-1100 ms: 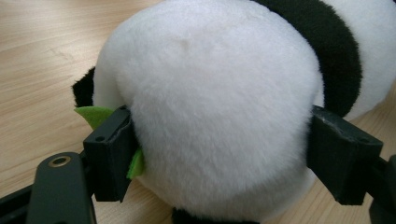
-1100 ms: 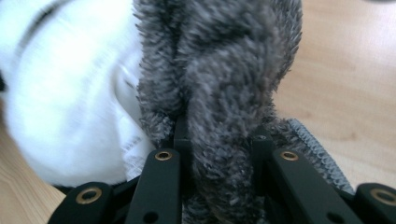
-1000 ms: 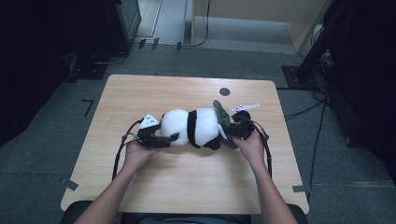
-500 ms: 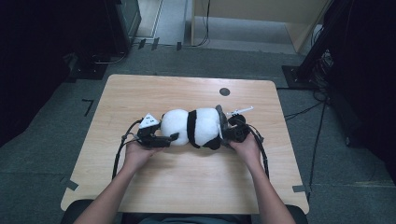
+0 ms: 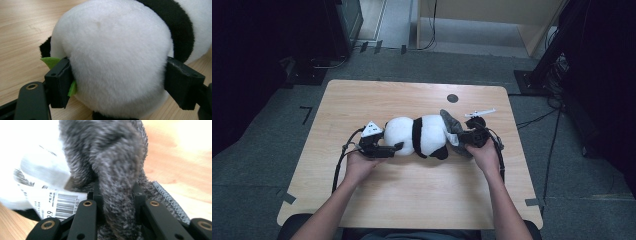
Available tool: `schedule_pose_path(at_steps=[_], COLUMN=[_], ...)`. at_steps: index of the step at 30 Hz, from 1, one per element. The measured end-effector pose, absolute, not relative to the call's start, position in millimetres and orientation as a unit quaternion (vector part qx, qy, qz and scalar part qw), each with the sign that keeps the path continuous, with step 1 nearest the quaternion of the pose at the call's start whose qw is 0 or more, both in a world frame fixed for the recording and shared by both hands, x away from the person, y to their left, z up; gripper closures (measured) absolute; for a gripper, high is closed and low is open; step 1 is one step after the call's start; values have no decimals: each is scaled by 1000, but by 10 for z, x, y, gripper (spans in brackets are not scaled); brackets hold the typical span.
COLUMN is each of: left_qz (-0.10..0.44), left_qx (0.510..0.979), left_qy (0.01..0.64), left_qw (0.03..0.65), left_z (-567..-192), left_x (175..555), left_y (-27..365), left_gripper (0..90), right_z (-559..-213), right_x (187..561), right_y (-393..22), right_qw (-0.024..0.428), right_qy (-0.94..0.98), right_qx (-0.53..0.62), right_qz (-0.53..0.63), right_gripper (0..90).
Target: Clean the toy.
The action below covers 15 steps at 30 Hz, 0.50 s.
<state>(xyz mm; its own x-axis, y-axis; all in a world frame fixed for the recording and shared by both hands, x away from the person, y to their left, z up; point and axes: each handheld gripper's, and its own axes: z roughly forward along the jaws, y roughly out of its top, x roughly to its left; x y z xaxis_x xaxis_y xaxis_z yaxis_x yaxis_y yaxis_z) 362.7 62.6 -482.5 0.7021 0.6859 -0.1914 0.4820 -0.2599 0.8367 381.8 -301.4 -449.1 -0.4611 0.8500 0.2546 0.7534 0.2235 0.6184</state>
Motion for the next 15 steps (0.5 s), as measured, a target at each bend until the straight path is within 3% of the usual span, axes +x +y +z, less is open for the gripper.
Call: schedule_pose_path(at_steps=[15], left_qz=[106], left_qx=[787], left_qy=[372], left_qw=[481], left_z=[-4813], left_x=[3629], left_y=[615], left_gripper=[196], right_z=[-3813], right_x=[3534], right_y=[-2881], right_qw=[118], right_qy=[770], right_qx=[456], right_qz=[431], right_gripper=[743])
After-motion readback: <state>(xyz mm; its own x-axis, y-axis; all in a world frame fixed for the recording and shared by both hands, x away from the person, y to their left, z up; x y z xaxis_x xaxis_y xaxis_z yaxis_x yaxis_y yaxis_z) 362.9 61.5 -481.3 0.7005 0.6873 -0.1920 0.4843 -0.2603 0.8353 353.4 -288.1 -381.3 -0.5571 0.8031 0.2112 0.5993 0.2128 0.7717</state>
